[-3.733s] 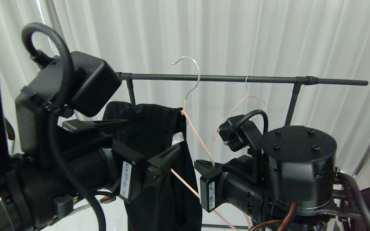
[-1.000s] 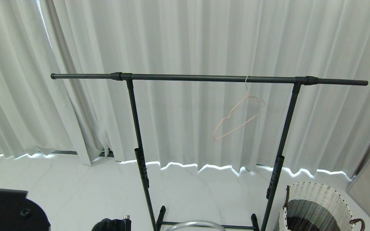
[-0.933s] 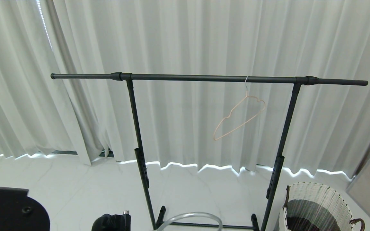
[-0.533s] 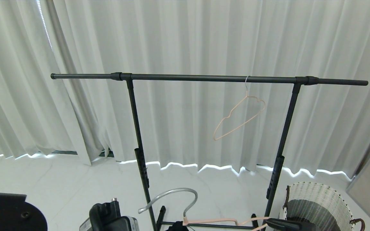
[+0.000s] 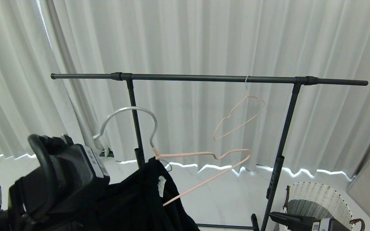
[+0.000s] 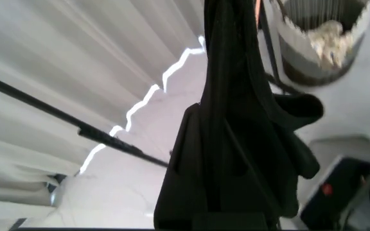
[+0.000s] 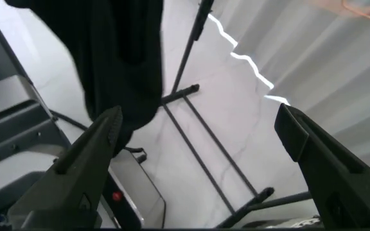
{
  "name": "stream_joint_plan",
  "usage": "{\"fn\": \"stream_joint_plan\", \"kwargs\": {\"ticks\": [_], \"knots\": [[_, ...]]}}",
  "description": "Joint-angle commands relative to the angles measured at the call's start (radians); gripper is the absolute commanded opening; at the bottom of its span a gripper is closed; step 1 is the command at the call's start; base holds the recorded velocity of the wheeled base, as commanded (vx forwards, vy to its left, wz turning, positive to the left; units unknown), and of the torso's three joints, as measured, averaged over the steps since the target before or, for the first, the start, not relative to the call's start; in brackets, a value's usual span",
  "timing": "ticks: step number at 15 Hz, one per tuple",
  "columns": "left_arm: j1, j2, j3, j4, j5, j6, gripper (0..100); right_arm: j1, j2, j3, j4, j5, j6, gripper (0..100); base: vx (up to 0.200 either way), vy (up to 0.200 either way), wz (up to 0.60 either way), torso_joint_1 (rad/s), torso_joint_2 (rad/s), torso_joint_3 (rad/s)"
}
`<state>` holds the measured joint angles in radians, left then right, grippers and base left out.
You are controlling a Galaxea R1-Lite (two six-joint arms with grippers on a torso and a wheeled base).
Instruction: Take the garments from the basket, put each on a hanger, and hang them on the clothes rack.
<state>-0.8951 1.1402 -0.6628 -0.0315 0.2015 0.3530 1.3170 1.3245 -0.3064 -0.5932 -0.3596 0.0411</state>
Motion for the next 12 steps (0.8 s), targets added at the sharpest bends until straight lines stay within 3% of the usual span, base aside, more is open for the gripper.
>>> {"fn": "stream_joint_plan", "kwargs": {"ticks": [1,2,6,12], "knots": [[0.004,0.004,-0.046,-0.001,0.001,0.032,0,-0.001,0.088,-0.063,0.000,0.001,0.017,100,0.000,0.000,0.00,0.000,0.00,0.000],[0.004,0.003,-0.051,-0.002,-0.001,0.083,0,-0.001,0.153,-0.125,0.000,0.001,0.049,100,0.000,0.000,0.00,0.000,0.00,0.000],[0.004,0.000,-0.064,-0.002,-0.004,0.092,0,-0.030,0.314,-0.307,0.000,-0.029,0.158,100,0.000,0.000,0.00,0.000,0.00,0.000],[0.002,-0.004,-0.077,-0.002,-0.005,0.087,0,-0.055,0.426,-0.330,-0.010,-0.131,0.164,100,0.000,0.000,0.00,0.000,0.00,0.000]]}}
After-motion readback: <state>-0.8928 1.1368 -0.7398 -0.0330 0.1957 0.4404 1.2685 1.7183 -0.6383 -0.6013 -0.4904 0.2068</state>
